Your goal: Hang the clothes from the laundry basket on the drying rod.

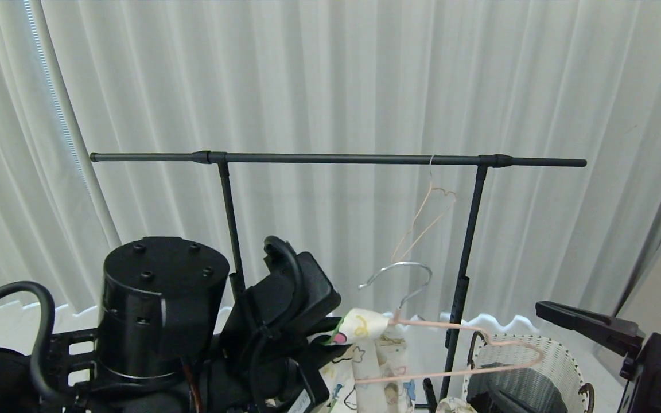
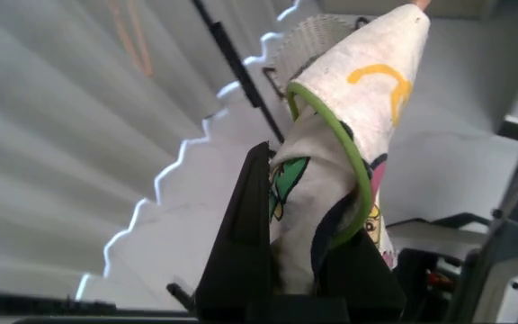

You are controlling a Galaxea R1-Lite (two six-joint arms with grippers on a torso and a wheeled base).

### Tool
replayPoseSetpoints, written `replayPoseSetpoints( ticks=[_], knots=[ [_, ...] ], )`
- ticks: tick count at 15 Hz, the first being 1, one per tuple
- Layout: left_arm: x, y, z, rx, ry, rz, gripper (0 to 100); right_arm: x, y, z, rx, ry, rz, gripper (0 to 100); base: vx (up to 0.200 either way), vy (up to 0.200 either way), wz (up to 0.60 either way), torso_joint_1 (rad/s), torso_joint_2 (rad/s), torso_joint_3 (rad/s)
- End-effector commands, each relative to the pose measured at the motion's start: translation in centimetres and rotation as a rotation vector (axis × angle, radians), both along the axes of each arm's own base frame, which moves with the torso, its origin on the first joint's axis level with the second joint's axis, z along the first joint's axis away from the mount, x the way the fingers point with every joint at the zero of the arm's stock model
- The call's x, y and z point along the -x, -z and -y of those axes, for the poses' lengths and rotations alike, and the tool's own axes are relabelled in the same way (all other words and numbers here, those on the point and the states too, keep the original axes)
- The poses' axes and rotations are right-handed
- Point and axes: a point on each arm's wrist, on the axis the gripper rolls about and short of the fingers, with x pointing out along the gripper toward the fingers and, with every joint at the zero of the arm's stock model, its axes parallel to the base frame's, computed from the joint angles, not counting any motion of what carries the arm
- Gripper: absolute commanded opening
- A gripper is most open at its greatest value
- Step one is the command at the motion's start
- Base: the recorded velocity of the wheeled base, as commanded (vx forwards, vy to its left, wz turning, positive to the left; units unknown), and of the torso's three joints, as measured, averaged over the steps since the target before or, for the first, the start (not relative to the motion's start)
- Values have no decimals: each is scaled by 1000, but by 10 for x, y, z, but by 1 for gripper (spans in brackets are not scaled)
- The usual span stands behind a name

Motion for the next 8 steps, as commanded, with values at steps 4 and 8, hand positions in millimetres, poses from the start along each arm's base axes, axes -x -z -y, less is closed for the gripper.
replayPoseSetpoints(
  ticks=[4,8],
  knots=[
    [-25,-20,-6,74,-162,3,0,-3,20,-2,-3,31,-189,100,0,0,0,0,0,0],
    [-32,-50,-2,152,-215,-58,0,-16,37,-29,-12,73,-373,100,0,0,0,0,0,0]
  ],
)
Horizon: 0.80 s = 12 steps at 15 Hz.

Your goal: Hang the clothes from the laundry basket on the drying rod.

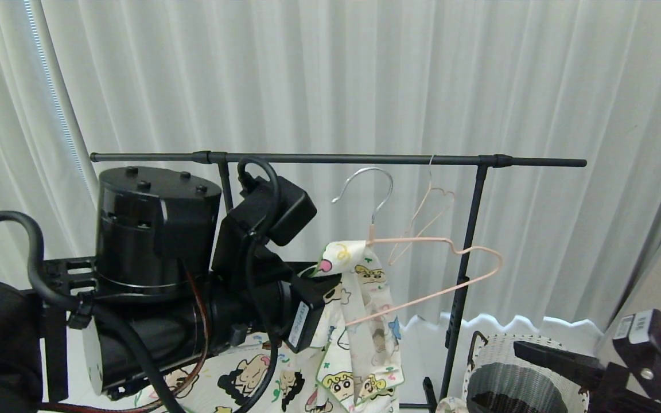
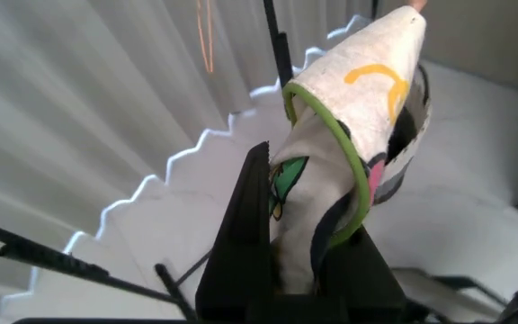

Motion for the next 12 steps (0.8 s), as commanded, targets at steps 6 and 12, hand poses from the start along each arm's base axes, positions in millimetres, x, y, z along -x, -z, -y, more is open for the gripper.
replayPoseSetpoints(
  ticks=[6,12],
  knots=[
    [-5,-34,6,106,-19,5,0,-59,17,-78,-16,115,-121,100,0,0,0,0,0,0],
    [-1,-39,8,119,-4,13,0,-98,48,-104,35,308,-86,100,0,0,0,0,0,0]
  ],
)
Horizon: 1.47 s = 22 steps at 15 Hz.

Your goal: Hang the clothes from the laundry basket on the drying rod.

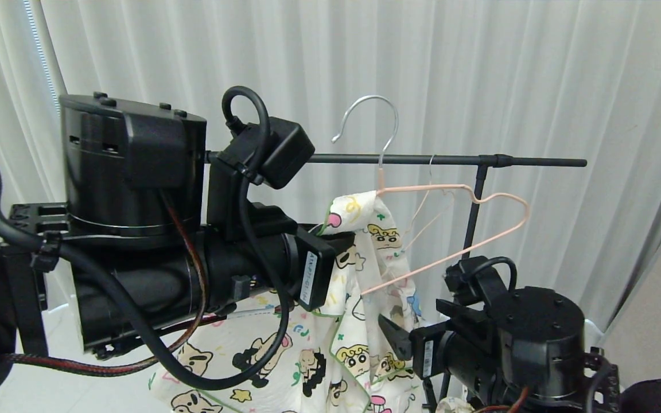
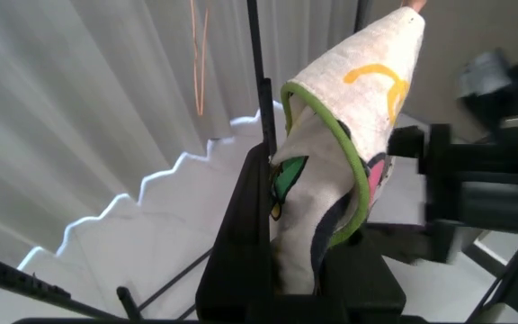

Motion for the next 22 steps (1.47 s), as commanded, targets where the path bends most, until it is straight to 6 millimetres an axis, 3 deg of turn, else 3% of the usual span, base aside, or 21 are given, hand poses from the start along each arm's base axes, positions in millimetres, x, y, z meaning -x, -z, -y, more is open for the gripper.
replayPoseSetpoints(
  ticks=[1,10,15,22],
  knots=[
    [1,-2,0,3,1,5,0,-13,18,-6,50,37,-24,100,0,0,0,0,0,0],
    [1,-3,-3,5,-11,10,0,-36,15,20,139,191,33,100,0,0,0,0,0,0],
    [3,7,-7,-31,-56,-2,0,-67,6,65,215,365,73,100,0,0,0,0,0,0],
    [5,21,-10,-73,-90,-25,0,-82,-16,104,210,495,124,100,0,0,0,0,0,0]
  ],
)
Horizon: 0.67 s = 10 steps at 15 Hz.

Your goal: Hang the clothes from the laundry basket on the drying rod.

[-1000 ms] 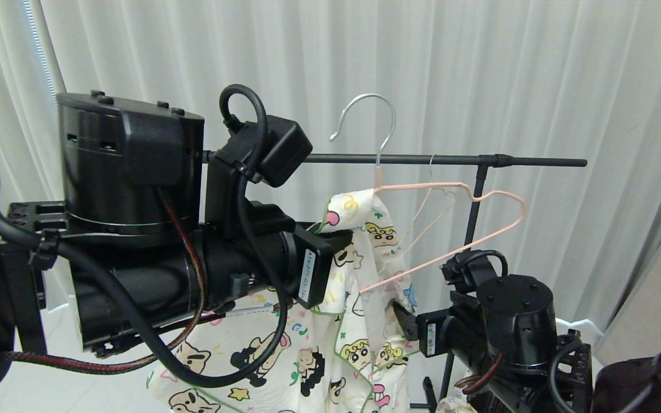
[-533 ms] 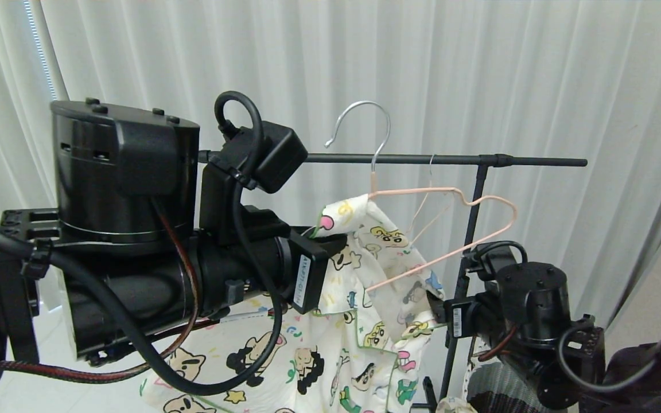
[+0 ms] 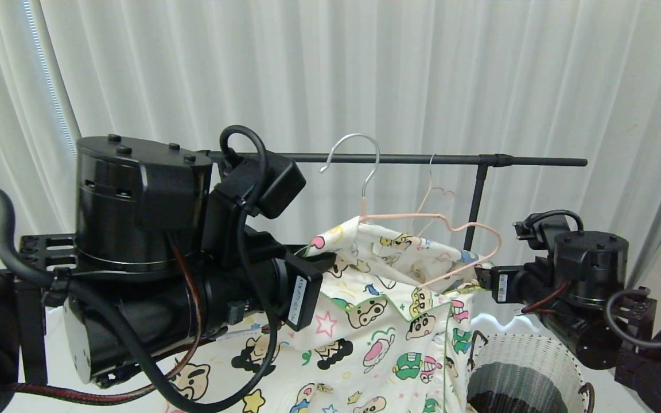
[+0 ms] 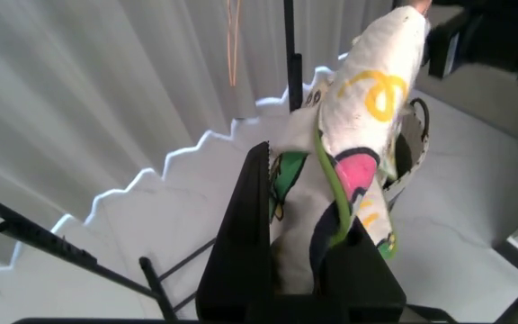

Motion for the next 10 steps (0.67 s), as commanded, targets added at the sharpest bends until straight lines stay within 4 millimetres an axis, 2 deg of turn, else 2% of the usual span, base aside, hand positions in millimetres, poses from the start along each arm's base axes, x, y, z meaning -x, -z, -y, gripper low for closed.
replayPoseSetpoints(
  ticks=[1,3,5,7,10],
  knots=[
    [1,2,-1,-4,-2,-1,0,-2,-8,9,-14,29,26,100,0,0,0,0,0,0],
    [4,4,-4,-33,16,29,0,-4,-17,13,-33,31,52,100,0,0,0,0,0,0],
    [2,17,-10,-93,30,98,0,-6,-24,18,-49,15,71,100,0,0,0,0,0,0],
    [-2,28,-9,-117,39,147,0,-7,-25,19,-33,-6,74,100,0,0,0,0,0,0],
    [-3,39,-17,-141,29,197,0,-10,-27,24,-18,-2,80,100,0,0,0,0,0,0]
  ],
)
